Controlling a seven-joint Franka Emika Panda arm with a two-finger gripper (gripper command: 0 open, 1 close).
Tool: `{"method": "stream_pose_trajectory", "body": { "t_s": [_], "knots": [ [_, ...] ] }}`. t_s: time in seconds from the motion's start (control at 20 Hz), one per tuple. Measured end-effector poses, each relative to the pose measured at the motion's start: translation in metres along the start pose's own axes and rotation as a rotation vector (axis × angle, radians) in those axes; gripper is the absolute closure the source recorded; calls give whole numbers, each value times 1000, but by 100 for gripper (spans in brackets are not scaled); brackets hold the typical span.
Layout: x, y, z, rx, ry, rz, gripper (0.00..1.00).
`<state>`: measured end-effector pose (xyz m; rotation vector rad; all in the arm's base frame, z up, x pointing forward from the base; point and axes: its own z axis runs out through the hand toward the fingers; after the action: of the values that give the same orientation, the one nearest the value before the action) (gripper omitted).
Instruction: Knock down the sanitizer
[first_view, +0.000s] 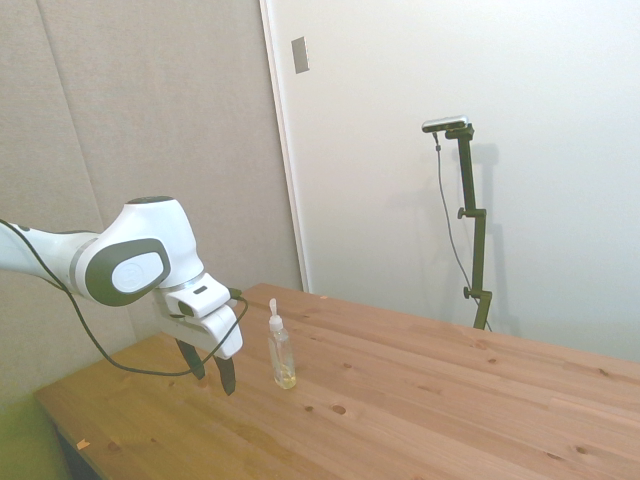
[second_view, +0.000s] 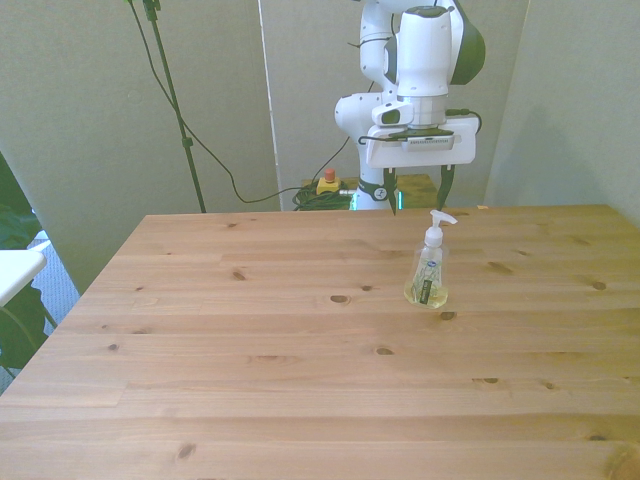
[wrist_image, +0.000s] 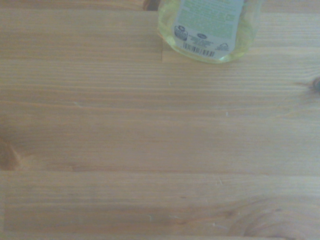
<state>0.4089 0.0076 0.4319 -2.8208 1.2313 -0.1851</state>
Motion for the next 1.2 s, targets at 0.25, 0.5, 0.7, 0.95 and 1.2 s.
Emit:
{"method": "stream_pose_trajectory", "body": {
  "t_s": [0.25,0.5,0.7,0.95,1.2],
  "knots": [
    [-1,-16,3,-1,5,11,100],
    [8,-44,9,-2,9,59,100],
    [17,-58,15,-10,30,94,100],
    [26,-73,21,-20,54,123,100],
    [36,-84,30,-30,65,145,100]
  ]
}}
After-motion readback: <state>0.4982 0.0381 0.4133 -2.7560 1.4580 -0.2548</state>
